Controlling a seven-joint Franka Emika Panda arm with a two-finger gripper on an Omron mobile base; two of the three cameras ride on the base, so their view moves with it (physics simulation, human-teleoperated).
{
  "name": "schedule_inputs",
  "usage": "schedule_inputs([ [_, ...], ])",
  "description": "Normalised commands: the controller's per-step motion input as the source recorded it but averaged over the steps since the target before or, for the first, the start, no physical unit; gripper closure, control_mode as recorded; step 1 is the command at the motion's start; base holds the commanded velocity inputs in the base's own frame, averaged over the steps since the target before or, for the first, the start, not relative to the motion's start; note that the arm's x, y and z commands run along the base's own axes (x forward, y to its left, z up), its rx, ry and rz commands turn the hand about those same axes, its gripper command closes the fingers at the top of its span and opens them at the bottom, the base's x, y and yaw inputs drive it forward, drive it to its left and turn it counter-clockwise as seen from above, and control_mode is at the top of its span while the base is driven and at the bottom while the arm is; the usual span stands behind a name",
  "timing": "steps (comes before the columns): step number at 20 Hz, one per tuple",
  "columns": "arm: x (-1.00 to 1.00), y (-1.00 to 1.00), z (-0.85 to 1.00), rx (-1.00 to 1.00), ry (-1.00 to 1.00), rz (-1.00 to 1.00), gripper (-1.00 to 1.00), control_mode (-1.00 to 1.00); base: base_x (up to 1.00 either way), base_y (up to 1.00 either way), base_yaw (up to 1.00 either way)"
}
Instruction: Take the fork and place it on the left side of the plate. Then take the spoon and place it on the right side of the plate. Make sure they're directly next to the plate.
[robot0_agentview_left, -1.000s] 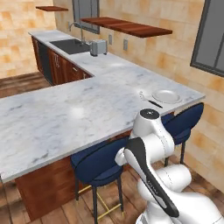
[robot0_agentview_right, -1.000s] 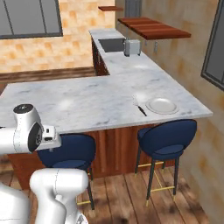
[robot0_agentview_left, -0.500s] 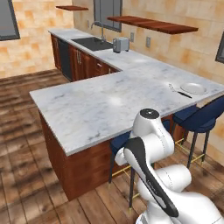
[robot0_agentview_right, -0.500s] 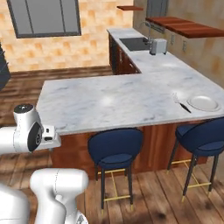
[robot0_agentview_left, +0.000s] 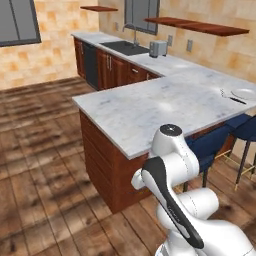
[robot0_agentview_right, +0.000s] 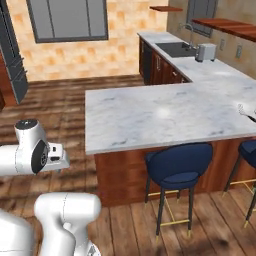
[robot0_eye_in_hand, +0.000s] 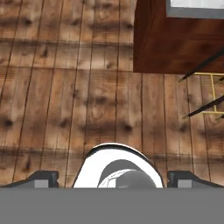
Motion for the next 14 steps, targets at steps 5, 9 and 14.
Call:
schedule_inputs([
  [5, 0.00, 0.00, 0.00, 0.00, 0.00, 0.00, -1.00, 1.00, 0.00, 0.94, 0.04],
  [9, 0.00, 0.00, 0.00, 0.00, 0.00, 0.00, -1.00, 1.00, 0.29, 0.90, 0.04],
  [14, 0.00, 0.00, 0.00, 0.00, 0.00, 0.00, -1.00, 1.00, 0.50, 0.79, 0.05],
])
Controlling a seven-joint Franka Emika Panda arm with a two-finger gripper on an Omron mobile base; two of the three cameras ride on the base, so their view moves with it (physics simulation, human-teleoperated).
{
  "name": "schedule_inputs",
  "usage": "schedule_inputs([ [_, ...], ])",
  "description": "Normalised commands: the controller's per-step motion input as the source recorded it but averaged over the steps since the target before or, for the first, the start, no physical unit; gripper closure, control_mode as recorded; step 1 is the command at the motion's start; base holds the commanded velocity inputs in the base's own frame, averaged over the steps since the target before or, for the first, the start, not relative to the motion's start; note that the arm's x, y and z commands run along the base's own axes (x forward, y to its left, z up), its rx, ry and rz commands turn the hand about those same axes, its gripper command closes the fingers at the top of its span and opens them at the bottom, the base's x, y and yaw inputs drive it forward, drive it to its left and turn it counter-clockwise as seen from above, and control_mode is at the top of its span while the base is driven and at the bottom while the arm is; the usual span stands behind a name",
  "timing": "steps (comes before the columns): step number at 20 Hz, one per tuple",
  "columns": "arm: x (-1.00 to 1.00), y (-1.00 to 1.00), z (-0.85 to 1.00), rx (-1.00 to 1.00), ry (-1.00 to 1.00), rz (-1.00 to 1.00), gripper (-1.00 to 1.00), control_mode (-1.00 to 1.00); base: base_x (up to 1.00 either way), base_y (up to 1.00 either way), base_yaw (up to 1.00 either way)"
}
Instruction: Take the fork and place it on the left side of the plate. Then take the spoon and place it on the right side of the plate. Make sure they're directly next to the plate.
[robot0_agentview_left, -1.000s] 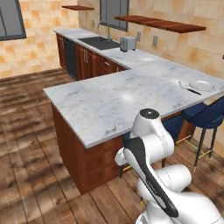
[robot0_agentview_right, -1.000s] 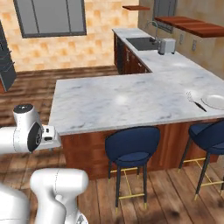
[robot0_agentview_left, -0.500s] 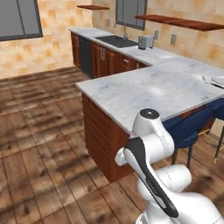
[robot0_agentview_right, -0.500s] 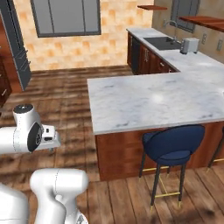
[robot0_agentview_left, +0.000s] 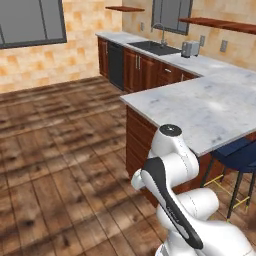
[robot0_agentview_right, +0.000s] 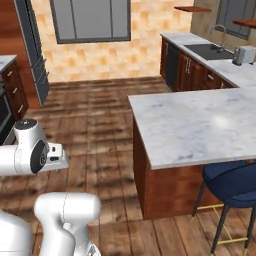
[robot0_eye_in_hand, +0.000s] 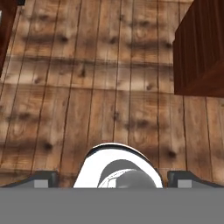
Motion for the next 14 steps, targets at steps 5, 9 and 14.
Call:
schedule_inputs([
  [5, 0.00, 0.00, 0.00, 0.00, 0.00, 0.00, -1.00, 1.00, 0.77, 0.61, 0.01],
  [9, 0.00, 0.00, 0.00, 0.00, 0.00, 0.00, -1.00, 1.00, 0.88, 0.52, 0.00],
  [14, 0.00, 0.00, 0.00, 0.00, 0.00, 0.00, -1.00, 1.00, 0.89, 0.50, 0.00],
])
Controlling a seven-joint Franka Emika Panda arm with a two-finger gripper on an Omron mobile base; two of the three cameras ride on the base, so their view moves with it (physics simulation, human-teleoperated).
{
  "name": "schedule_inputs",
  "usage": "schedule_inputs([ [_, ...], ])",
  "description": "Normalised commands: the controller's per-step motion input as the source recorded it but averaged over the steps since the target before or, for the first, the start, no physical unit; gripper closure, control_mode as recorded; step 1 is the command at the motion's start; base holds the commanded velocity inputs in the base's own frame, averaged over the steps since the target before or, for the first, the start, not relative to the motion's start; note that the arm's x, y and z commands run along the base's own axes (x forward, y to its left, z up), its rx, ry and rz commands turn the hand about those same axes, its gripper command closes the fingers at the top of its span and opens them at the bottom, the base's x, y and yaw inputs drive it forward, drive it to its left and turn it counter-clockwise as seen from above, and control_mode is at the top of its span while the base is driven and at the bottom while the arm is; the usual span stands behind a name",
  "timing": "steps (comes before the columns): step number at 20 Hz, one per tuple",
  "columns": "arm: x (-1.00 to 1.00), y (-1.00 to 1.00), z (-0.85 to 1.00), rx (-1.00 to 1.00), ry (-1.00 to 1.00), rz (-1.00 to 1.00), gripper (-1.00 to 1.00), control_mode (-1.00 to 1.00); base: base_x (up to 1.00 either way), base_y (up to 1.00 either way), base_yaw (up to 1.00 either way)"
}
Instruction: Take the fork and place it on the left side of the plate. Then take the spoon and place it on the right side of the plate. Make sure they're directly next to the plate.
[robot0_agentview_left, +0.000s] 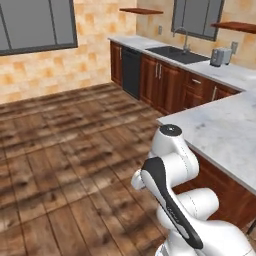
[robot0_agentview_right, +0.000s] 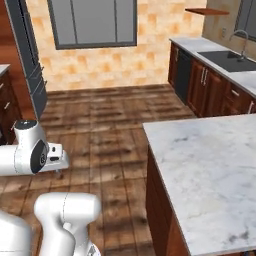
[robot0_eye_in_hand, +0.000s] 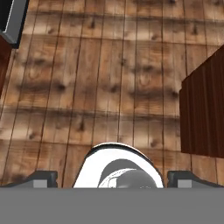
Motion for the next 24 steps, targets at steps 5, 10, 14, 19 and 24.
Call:
schedule_inputs([
  [5, 0.00, 0.00, 0.00, 0.00, 0.00, 0.00, -1.00, 1.00, 0.85, 0.50, 0.02],
  [10, 0.00, 0.00, 0.00, 0.00, 0.00, 0.00, -1.00, 1.00, 0.84, 0.49, 0.05],
  [14, 0.00, 0.00, 0.00, 0.00, 0.00, 0.00, -1.00, 1.00, 0.85, 0.49, 0.04],
  [19, 0.00, 0.00, 0.00, 0.00, 0.00, 0.00, -1.00, 1.00, 0.88, 0.48, 0.02],
  [24, 0.00, 0.00, 0.00, 0.00, 0.00, 0.00, -1.00, 1.00, 0.90, 0.46, 0.01],
])
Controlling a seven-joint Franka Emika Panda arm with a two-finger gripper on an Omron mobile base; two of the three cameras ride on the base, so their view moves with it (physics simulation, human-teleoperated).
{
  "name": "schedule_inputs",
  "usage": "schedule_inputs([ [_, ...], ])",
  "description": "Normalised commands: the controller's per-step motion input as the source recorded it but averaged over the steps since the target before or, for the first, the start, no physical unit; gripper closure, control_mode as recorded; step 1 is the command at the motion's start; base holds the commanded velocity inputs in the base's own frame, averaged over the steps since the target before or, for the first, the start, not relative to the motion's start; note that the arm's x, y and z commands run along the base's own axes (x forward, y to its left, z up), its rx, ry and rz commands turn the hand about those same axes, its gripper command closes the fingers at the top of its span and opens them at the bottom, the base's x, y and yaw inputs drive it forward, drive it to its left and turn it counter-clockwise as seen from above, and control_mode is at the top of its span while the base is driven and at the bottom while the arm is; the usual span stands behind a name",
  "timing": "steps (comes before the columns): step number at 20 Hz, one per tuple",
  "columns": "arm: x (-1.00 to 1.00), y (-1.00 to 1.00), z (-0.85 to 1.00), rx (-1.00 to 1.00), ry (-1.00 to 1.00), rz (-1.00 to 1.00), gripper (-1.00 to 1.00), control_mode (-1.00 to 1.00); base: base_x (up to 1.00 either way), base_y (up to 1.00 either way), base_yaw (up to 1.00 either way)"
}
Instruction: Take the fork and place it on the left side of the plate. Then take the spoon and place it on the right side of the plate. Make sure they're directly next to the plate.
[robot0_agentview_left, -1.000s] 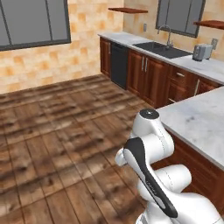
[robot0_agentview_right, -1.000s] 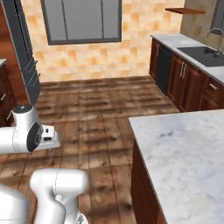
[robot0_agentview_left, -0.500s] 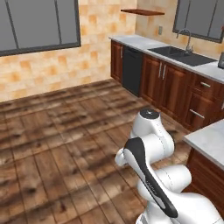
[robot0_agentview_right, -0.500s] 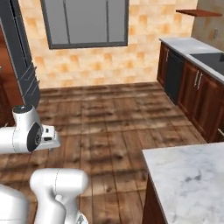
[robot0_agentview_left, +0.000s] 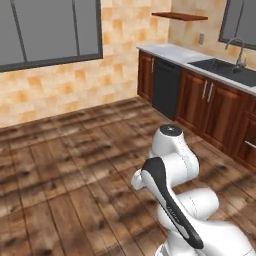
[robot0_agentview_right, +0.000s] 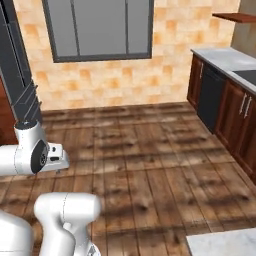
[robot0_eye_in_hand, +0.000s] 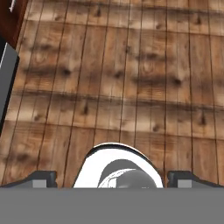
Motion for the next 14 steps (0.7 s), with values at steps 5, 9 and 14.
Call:
schedule_inputs([
  [5, 0.00, 0.00, 0.00, 0.00, 0.00, 0.00, -1.00, 1.00, 0.85, 0.46, 0.05],
  [9, 0.00, 0.00, 0.00, 0.00, 0.00, 0.00, -1.00, 1.00, 0.69, 0.41, 0.22],
  [14, 0.00, 0.00, 0.00, 0.00, 0.00, 0.00, -1.00, 1.00, 0.55, 0.40, 0.35],
])
